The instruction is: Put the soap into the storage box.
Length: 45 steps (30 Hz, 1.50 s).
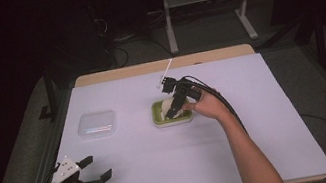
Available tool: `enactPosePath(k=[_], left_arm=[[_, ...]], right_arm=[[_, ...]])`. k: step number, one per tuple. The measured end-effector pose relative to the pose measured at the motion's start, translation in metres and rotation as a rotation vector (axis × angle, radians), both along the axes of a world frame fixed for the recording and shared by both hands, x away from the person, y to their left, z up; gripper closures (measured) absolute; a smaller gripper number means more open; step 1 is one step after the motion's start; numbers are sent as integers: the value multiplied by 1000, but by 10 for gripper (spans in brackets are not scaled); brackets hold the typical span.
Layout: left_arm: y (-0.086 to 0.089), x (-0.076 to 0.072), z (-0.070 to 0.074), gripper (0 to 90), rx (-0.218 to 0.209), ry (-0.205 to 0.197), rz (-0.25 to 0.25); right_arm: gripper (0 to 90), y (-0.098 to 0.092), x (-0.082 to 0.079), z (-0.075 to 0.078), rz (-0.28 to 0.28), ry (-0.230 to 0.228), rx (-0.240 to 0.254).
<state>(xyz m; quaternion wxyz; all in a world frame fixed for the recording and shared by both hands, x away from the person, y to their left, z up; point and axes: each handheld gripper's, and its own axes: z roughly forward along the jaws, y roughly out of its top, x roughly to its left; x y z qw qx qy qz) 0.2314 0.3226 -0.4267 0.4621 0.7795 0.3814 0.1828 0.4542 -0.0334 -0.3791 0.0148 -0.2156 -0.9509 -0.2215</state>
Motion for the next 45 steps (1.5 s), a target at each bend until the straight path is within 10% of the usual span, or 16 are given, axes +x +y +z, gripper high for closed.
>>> enactPosePath(k=[45], left_arm=[[-2, 0, 0, 130, 10, -6, -5]], right_arm=[[224, 7, 10, -16, -44, 9, -34]])
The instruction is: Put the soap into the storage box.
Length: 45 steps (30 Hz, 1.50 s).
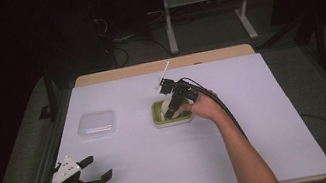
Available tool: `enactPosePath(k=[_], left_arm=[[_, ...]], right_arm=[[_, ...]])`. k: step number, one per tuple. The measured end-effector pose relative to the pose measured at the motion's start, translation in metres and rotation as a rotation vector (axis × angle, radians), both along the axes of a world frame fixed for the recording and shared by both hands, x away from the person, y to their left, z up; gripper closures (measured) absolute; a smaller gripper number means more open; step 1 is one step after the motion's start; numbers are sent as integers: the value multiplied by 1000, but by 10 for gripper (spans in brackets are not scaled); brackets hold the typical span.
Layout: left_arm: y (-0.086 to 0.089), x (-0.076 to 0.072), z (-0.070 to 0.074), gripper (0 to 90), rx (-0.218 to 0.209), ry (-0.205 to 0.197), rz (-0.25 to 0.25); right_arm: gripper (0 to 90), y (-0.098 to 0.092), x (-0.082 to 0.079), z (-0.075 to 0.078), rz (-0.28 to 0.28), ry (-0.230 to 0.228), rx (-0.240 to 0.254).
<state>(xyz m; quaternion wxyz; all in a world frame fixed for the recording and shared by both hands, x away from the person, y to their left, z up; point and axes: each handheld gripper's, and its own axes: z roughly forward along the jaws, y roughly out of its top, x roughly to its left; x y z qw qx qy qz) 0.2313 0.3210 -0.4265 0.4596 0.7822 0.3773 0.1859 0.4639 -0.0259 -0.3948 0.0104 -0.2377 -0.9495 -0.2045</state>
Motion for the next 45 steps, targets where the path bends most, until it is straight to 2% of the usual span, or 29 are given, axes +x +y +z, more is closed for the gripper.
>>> enactPosePath(k=[30, 32, 33, 39, 41, 45], left_arm=[[0, 0, 0, 130, 1, -1, 1], [0, 0, 0, 130, 2, -1, 0], [0, 0, 0, 130, 2, -1, -1], [-1, 0, 0, 130, 2, 1, -1], [-1, 0, 0, 130, 3, 2, -1], [-1, 0, 0, 130, 6, 4, -2]], right_arm=[[222, -3, 3, -5, -39, 23, -18], [229, -4, 3, -4, -49, 20, -11], [244, -7, 4, -1, -55, 18, 24], [255, -11, 2, 3, -60, 20, 17], [254, -16, 2, 5, -66, 19, 39], [252, -20, 0, 7, -65, 17, 45]])
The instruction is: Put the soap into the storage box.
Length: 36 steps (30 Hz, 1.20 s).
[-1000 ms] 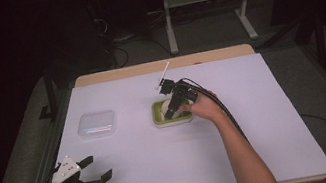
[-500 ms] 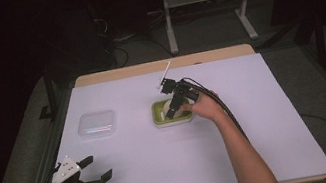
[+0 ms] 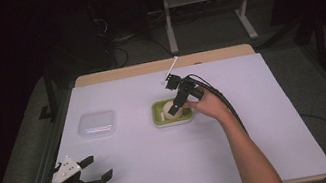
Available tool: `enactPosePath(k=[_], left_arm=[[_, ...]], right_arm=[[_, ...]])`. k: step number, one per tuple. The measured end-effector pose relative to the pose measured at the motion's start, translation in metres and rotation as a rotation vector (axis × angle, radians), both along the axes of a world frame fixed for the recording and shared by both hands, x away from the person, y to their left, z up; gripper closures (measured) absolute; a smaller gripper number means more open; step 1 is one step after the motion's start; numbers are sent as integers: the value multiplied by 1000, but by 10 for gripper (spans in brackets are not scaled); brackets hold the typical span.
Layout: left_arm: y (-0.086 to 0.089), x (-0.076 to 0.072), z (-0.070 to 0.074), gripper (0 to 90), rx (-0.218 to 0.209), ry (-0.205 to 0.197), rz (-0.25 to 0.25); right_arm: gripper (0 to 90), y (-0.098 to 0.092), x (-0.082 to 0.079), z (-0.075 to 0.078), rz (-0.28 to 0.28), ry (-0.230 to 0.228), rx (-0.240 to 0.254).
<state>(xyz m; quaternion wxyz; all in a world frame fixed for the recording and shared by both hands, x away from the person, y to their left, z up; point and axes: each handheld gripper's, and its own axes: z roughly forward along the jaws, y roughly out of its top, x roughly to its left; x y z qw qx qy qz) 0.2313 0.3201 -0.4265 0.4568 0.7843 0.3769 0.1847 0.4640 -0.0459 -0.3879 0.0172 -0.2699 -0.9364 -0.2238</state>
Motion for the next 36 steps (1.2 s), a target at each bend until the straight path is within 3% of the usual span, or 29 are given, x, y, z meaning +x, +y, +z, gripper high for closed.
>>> enactPosePath(k=[4, 12, 21, 36], left_arm=[[0, 0, 0, 130, -1, 0, -1], [-1, 0, 0, 130, 0, 0, -2], [-1, 1, 0, 130, 7, -2, -4], [-1, 0, -1, 130, 10, 0, -5]], right_arm=[[252, -9, -5, 5, -3, -7, 28], [250, -16, -13, 10, 2, -13, 29], [250, -43, -32, 16, -14, -32, 100], [245, -73, -59, 8, -48, -29, 98]])
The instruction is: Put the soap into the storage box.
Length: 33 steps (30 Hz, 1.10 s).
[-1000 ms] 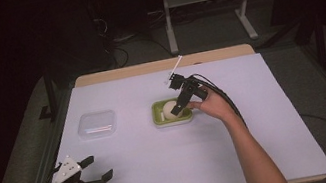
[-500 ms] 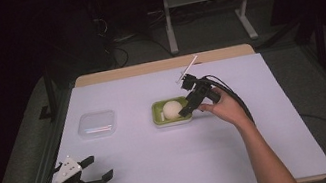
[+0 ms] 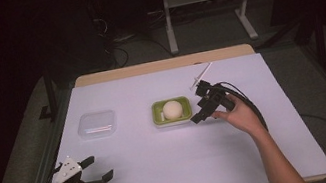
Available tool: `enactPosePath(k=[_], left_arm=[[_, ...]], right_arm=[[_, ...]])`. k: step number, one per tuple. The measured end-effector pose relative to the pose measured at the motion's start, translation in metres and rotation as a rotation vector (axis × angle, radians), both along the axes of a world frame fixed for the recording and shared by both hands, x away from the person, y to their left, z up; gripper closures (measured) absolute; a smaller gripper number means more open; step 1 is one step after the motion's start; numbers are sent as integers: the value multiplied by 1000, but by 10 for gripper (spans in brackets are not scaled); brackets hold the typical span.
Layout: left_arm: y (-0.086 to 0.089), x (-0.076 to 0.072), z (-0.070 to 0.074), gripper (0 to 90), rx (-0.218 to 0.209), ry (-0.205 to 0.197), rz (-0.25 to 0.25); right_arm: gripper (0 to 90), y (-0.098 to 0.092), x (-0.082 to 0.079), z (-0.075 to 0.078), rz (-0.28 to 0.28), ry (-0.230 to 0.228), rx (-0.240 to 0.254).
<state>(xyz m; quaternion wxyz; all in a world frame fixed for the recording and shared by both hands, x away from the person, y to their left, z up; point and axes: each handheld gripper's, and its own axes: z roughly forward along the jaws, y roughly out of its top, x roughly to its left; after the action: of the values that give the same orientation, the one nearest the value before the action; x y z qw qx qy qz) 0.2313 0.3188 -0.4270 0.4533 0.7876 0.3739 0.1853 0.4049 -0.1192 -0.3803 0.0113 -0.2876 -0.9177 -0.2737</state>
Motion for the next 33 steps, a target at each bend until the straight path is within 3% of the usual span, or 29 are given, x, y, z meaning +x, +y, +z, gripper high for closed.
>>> enactPosePath(k=[19, 33], left_arm=[[-3, 0, -1, 130, 0, 3, -8], [-4, 0, -1, 130, 8, 9, -10]], right_arm=[[245, -42, -46, -12, -35, -15, 55], [245, -64, -72, -27, -65, -3, 54]])
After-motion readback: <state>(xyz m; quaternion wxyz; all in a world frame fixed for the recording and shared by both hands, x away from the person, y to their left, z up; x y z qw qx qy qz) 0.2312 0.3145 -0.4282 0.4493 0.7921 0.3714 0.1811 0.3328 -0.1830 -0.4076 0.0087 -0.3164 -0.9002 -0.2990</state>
